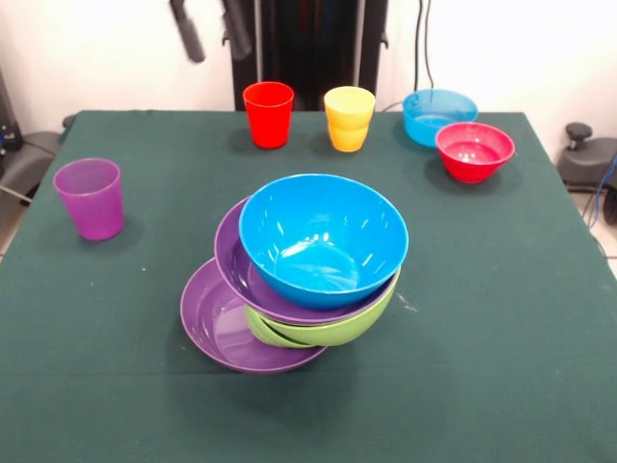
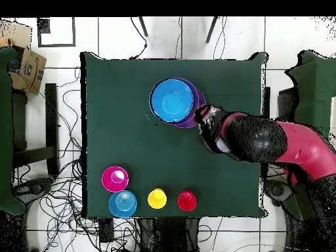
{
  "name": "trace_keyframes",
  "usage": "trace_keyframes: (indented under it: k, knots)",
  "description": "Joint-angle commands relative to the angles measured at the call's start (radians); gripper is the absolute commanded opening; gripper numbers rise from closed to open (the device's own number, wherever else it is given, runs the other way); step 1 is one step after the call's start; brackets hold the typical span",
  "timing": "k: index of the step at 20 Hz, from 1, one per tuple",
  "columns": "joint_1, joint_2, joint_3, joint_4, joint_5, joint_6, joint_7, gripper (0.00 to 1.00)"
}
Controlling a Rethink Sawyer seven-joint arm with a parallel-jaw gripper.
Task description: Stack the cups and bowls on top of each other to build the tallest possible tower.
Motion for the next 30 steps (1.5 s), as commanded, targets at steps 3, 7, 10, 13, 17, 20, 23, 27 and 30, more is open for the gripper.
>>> trace_keyframes:
  k: [3,7,10,13,17,20,23,27,30]
  knots:
    - [-0.119,0.106,0.031,0.187,-0.136,-0.051,-0.249,1.00]
    - [-0.162,0.104,0.031,0.226,-0.200,-0.084,-0.237,1.00]
    - [-0.174,0.137,0.004,0.234,-0.277,-0.128,-0.225,1.00]
    - [-0.198,0.179,-0.013,0.244,-0.348,-0.149,-0.223,1.00]
    - [-0.230,0.197,-0.016,0.252,-0.407,-0.144,-0.237,1.00]
    - [-0.223,0.220,-0.040,0.240,-0.476,-0.145,-0.218,1.00]
    - [-0.205,0.288,-0.080,0.195,-0.566,-0.176,-0.198,1.00]
    - [-0.158,0.350,-0.092,0.098,-0.652,-0.248,-0.146,1.00]
    - [-0.132,0.353,-0.058,0.029,-0.621,-0.187,-0.167,1.00]
